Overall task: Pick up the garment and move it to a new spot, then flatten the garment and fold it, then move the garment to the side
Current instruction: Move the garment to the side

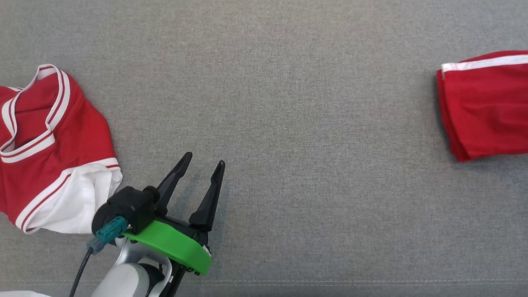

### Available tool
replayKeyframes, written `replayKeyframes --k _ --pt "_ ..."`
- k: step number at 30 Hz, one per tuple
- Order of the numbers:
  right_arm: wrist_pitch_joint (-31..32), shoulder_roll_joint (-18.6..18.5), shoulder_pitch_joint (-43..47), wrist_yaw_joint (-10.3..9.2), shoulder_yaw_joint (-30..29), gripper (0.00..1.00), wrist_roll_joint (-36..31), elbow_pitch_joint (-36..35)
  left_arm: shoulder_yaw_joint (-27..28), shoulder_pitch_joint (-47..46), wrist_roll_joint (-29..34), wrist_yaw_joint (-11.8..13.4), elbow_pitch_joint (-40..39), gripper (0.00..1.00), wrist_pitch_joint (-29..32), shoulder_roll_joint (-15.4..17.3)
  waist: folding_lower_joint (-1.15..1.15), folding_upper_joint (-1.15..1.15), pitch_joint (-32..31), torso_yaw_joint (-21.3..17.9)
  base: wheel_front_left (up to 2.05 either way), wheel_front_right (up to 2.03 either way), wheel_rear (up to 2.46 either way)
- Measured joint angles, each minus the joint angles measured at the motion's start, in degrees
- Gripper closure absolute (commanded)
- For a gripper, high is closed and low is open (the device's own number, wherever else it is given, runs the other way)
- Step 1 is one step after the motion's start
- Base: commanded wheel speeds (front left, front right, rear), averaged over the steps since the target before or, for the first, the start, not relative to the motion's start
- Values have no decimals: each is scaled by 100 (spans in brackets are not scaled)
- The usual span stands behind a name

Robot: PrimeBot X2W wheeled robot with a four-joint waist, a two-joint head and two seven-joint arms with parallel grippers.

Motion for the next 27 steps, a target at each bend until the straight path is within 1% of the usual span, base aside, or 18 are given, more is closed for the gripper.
replayKeyframes --k 3,6,8,14,20,25,26,27 --pt "-4 -311 -221 -44 -45 100 -348 98 -8 -98 96 1 -109 0 56 12 0 0 187 9 0 0 0" --pt "-93 -452 -442 -74 -101 100 -584 213 2 -197 136 1 -144 0 112 75 0 0 377 20 0 0 0" --pt "-131 -479 -550 -85 -130 100 -651 313 25 -230 152 3 -164 0 159 108 0 0 498 28 0 0 0" --pt "-265 -591 -737 -88 -3 100 -1128 566 113 -302 203 12 -269 0 226 109 0 0 804 53 0 0 0" --pt "-427 -605 -947 -89 -32 100 -1218 805 156 -330 211 21 -268 0 253 111 0 0 984 60 0 0 0" --pt "-536 -619 -1004 -90 -102 100 -1295 1091 182 -332 211 45 -268 0 278 110 0 0 1005 34 0 0 0" --pt "-552 -628 -1004 -90 -116 87 -1316 1150 192 -333 212 46 -268 0 278 110 0 0 1006 27 0 0 0" --pt "-611 -628 -1005 -91 -141 58 -1341 1214 205 -333 211 46 -268 0 278 110 0 0 1007 19 0 0 0"
